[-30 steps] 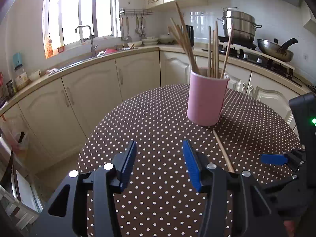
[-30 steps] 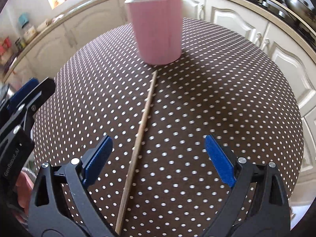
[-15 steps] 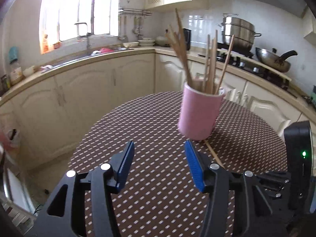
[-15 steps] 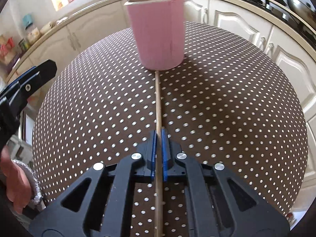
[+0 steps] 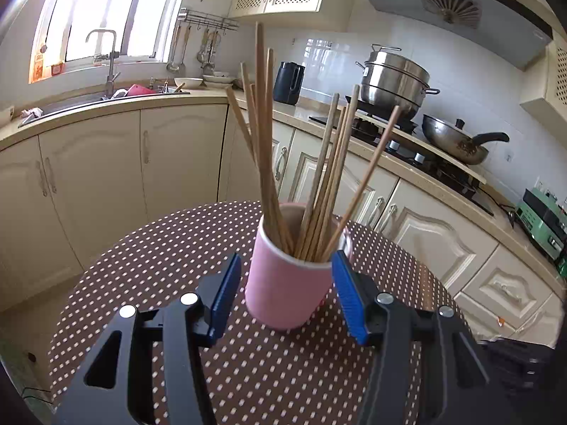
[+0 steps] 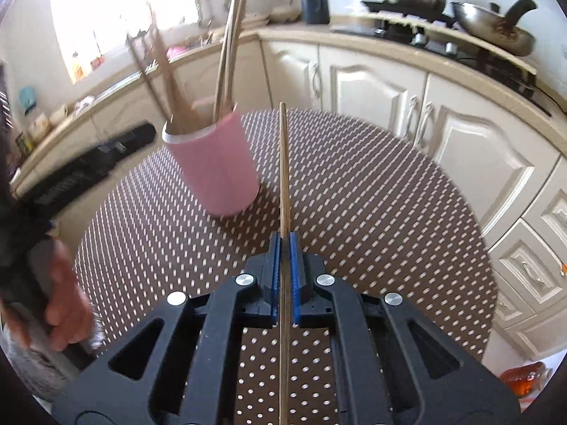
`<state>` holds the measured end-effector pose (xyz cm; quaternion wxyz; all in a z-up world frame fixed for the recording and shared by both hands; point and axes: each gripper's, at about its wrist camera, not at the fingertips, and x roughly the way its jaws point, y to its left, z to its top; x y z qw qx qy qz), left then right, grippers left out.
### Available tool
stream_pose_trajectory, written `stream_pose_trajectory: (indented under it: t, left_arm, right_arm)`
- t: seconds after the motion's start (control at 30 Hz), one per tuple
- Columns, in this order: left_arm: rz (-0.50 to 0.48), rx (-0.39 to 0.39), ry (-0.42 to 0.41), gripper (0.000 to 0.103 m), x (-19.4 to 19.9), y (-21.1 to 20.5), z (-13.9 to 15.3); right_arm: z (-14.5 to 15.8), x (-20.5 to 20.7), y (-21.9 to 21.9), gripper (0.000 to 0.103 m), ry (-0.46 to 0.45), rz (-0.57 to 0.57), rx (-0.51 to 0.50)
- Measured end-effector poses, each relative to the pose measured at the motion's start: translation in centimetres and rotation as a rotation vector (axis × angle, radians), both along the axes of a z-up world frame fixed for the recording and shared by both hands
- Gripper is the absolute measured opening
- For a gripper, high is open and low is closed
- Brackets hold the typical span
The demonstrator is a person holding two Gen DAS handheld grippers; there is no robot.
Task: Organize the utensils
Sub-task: 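Raise the chopstick upright with the right gripper over the pink cup, then lower the chopstick into the pink cup and open the right gripper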
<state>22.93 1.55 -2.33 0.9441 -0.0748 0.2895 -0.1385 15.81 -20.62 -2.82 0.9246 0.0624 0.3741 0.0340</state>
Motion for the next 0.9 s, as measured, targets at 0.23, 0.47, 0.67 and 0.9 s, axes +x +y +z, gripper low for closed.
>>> stream_pose_trajectory:
  t: [0.23,0.47,0.67,0.9]
  left_arm:
    - [0.033,-0.019,0.057,0.030,3.0,-0.5,-1.3]
    - [0.053,-0.063,0.039,0.016,3.0,0.3,-1.6]
    - [0.054,-0.058,0.023,0.016,2.6,0.4,-1.7]
    - [0.033,-0.059,0.024,0.016,2.9,0.7,-1.6]
  right_arm:
    - [4.6,-0.3,-0.4,0.006,-0.126,-0.021,0.005]
    - [9.8,1.0,0.3,0.006,-0.359,-0.087,0.018]
    - [13.1,3.4,1.6,0.006,-0.540,-0.088,0.093]
    - [13.2,5.9,3.7,0.006,-0.721,-0.089,0.103]
